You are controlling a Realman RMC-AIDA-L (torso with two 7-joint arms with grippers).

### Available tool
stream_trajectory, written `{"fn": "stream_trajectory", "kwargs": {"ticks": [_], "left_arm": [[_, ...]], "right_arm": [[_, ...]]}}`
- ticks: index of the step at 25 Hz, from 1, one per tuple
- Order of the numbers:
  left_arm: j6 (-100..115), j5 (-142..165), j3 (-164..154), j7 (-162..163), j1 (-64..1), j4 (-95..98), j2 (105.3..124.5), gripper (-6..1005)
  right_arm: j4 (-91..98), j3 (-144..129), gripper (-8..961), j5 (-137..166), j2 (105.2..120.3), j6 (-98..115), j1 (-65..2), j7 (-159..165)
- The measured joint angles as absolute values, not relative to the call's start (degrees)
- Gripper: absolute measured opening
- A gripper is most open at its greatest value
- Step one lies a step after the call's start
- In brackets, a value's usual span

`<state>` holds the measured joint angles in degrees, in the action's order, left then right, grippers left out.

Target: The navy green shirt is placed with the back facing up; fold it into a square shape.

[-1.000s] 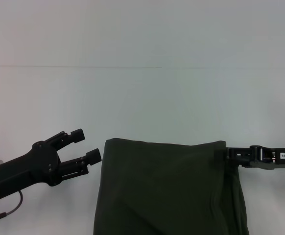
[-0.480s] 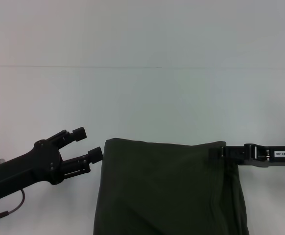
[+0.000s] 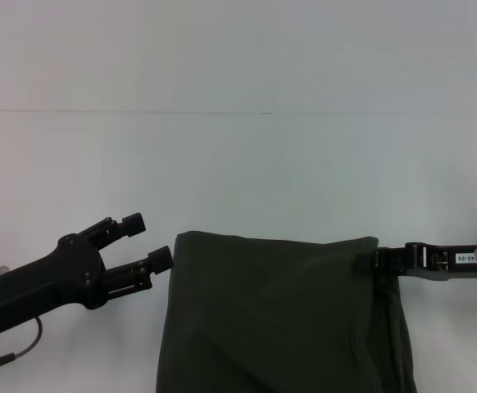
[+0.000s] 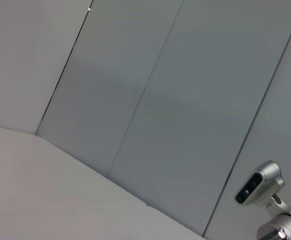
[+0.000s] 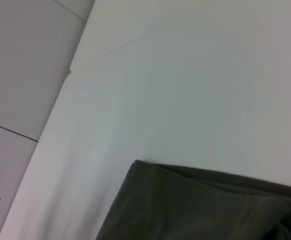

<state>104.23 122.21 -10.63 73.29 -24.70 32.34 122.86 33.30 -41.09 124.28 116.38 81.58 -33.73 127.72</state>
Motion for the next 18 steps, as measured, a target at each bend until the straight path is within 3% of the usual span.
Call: {"fn": "stream_trajectory", "kwargs": {"ticks": [18], "left_arm": [[104.5,122.5,-10.6,73.3,-24.9,32.3,123.04,951]], "right_arm": [[33.9,-41.2,34,124.3,115.83,81.5,-33.5,128.1]]}}
